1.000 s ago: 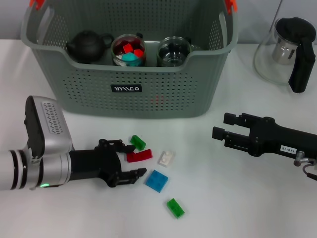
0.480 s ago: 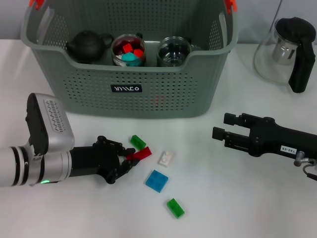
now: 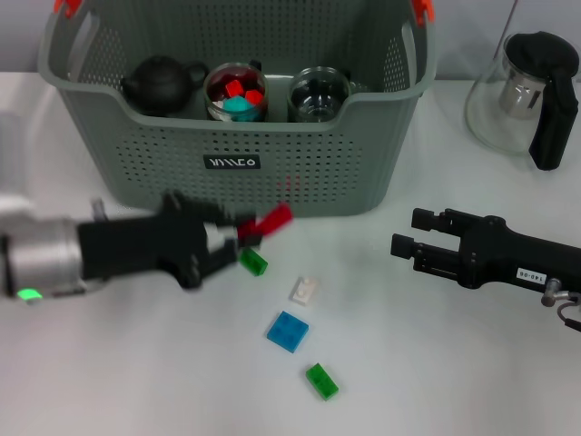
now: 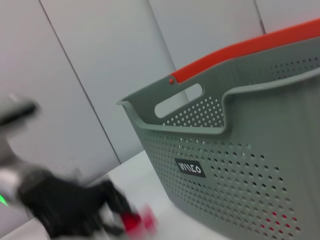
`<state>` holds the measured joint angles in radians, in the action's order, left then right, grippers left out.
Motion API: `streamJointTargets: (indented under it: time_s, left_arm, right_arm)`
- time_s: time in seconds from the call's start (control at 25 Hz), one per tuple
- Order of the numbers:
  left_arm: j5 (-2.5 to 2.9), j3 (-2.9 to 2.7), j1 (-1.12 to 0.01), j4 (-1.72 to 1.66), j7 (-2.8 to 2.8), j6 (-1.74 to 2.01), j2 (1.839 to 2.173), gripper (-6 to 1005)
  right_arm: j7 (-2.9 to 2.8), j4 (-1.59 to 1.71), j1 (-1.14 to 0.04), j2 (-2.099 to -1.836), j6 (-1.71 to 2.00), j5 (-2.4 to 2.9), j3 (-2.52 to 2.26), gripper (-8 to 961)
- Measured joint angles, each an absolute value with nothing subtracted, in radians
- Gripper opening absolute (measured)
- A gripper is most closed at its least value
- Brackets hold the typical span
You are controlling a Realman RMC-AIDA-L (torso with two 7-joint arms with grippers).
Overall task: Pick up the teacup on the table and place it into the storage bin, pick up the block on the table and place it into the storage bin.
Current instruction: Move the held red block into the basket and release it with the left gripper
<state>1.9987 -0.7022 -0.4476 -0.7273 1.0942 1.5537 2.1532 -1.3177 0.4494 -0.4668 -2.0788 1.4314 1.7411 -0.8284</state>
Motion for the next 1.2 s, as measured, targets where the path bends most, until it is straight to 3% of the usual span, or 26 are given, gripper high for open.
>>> streamJointTargets:
  time_s: [0.24,0.56,0.64,0.96,1.2]
  left_arm:
    - [1.839,-0.560,-0.550,-0.937,1.395,1.824,2.103,205]
    - [1.963,-0.716,-0.699,-1.080,1.623,1.407,2.067,240]
    - [2.044,-0.787,-0.718,-1.078,1.645,1.259,2.069,248]
    - [2.284,-0.916,-0.728,-1.065,1.738,0.950,2.140,283]
    - [2.327,-0.939,-0.738,-1.049,1.858,0.935,2.142,308]
  right_arm:
    - [-1.318,0.449,-0.472,-2.079,1.431,1.742,-0.828,714]
    - [-1.319,0.449,-0.471,-2.089,1.437,1.747,-0.832,714]
    - [-1.319,0.450,-0.469,-2.089,1.442,1.747,-0.830,715]
    - [-1.319,0.449,-0.468,-2.088,1.447,1.746,-0.828,715]
    - [-1.319,0.449,-0.473,-2.086,1.447,1.747,-0.828,715]
